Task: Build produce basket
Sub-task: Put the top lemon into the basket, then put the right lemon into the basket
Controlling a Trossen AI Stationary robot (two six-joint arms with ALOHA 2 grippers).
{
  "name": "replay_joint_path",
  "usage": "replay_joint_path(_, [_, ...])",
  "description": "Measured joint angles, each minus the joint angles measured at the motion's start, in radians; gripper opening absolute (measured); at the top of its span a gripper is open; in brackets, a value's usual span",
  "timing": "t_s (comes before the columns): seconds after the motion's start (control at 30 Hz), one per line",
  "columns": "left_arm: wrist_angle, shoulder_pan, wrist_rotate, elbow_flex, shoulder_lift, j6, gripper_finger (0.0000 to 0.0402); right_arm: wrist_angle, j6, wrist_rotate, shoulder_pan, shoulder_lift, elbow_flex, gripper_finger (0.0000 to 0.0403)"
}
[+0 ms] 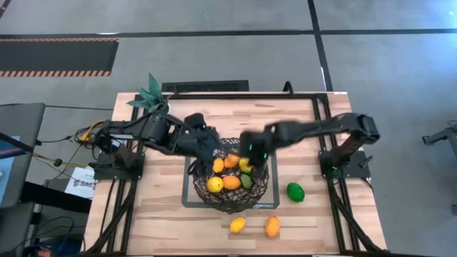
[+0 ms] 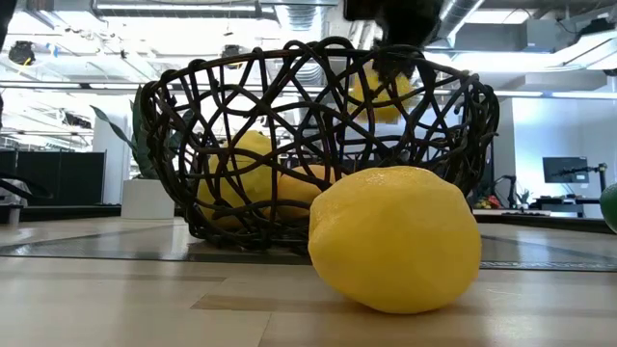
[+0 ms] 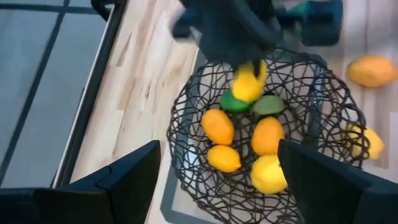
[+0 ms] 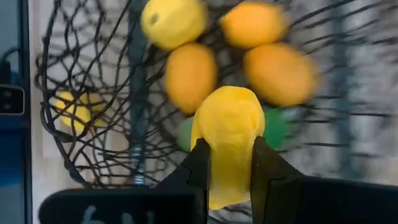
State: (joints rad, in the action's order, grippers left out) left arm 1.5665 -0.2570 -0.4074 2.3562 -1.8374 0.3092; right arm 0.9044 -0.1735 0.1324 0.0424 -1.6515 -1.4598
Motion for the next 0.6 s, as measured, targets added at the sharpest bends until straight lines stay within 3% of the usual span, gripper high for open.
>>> replay_joint_path(0.33, [0.004,-0.092,0.026,0.0,0.0,-0.066,0.0311,-0.103,-0.229,-0.132,0.134,-0.201,0.001,0.0067])
replay_joint_path(0.6, [0.005,-0.176,0.054,0.0,-0.001,-0.09,0.0311,0.013,-0.358,-0.12,0.14,-0.27,-0.159,0.0227])
